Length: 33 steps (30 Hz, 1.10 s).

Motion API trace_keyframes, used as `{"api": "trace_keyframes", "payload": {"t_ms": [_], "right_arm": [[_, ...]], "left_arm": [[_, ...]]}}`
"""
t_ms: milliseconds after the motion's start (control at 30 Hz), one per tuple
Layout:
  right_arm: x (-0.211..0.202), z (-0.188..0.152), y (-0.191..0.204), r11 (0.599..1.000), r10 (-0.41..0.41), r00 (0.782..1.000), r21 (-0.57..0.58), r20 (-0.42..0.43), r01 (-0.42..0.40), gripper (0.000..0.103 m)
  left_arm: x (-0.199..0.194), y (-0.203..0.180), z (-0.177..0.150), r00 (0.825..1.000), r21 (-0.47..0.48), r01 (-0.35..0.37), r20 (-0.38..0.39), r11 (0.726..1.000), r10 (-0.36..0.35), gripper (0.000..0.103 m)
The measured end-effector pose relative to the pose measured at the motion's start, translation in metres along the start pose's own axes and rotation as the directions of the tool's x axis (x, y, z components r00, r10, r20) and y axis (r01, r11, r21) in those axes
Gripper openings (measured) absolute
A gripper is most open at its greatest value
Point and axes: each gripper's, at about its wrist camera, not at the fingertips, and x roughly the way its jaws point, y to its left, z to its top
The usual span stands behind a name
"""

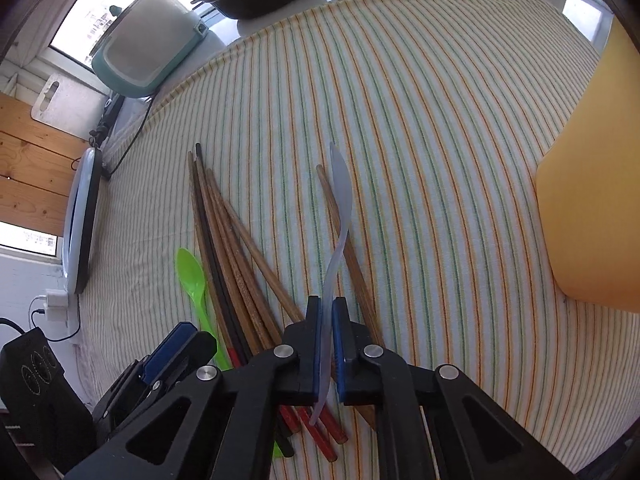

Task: Organize utensils
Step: 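Grasp and lift the green plastic spoon with the left tool while the right tool holds the clear spoon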

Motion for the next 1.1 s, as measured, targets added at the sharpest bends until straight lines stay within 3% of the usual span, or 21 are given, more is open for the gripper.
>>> {"api": "trace_keyframes", "payload": {"t_ms": [167,267,567,933,1100], "right_arm": [[-0.005,-0.003,0.004,0.994,0.005,1.000,-0.107,0.009,-0.004,0.003],[-0.004,-0.004,0.003,0.991,0.014,1.000,-0.135,0.000,-0.014,0.003],[-0.006,-0.006,0.001,0.976,0.024,1.000,-0.215,-0.010,-0.025,0.003],[-0.020,-0.011,0.000,0.962,0.070,0.997,-0.267,0.045,-0.055,0.003],[-0.009,-0.012,-0.008,0.965,0.078,0.997,-0.251,0.007,-0.074,0.003]], "left_arm": [[0.008,-0.007,0.004,0.998,0.030,-0.052,-0.017,0.998,0.053,0.026],[0.012,-0.008,0.009,0.997,0.039,-0.074,-0.024,0.996,0.075,0.015],[0.008,0.002,0.011,0.998,0.056,-0.068,0.010,0.996,0.068,0.005],[-0.009,0.015,0.010,0.999,0.003,-0.028,0.040,1.000,0.028,0.004],[-0.005,0.016,0.007,0.999,0.000,-0.030,0.031,1.000,0.030,0.003]]}}
